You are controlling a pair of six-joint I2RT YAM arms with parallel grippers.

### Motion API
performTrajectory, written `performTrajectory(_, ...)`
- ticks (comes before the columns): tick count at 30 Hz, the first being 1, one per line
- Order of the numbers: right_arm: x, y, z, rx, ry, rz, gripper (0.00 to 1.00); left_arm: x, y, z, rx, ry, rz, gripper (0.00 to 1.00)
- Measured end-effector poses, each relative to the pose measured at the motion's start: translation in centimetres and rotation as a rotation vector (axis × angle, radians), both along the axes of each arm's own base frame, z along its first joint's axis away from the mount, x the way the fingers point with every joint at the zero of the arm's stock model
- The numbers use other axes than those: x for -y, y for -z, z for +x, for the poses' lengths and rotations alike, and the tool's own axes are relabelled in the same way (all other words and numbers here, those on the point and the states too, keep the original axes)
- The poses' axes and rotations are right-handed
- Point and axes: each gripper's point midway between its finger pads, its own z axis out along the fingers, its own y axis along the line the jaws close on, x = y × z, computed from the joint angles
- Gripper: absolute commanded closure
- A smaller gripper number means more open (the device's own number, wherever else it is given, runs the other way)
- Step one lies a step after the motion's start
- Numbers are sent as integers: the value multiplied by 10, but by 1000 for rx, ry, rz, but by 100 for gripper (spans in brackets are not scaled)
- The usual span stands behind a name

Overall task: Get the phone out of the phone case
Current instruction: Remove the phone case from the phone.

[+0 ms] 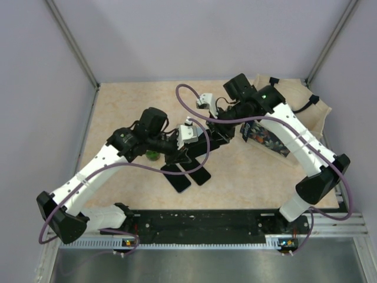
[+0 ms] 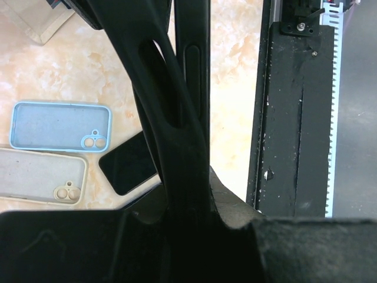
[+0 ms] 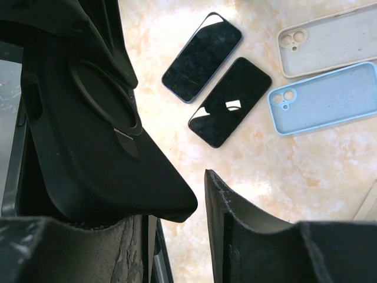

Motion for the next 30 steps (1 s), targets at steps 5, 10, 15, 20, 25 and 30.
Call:
performTrajectory(5, 5, -4, 7, 53, 23, 22, 58, 2, -4, 5, 2, -32, -18, 100)
performTrajectory(10, 11, -24, 13, 178, 33, 81, 47, 4, -14, 12, -4, -47, -75, 100)
performTrajectory(15, 22, -42, 13, 313, 52, 134, 40, 3, -23, 11, -48, -33, -135, 100)
performTrajectory(20, 36, -54, 9, 402, 64, 154, 39, -2, -29, 15, -114, -53, -197, 100)
performTrajectory(25, 43, -56, -7, 408, 20, 161, 40, -9, -39, 35, -115, -107, -258, 100)
performTrajectory(30, 38, -62, -19, 385, -42, 201, 41, -6, -37, 28, -138, -65, -283, 100)
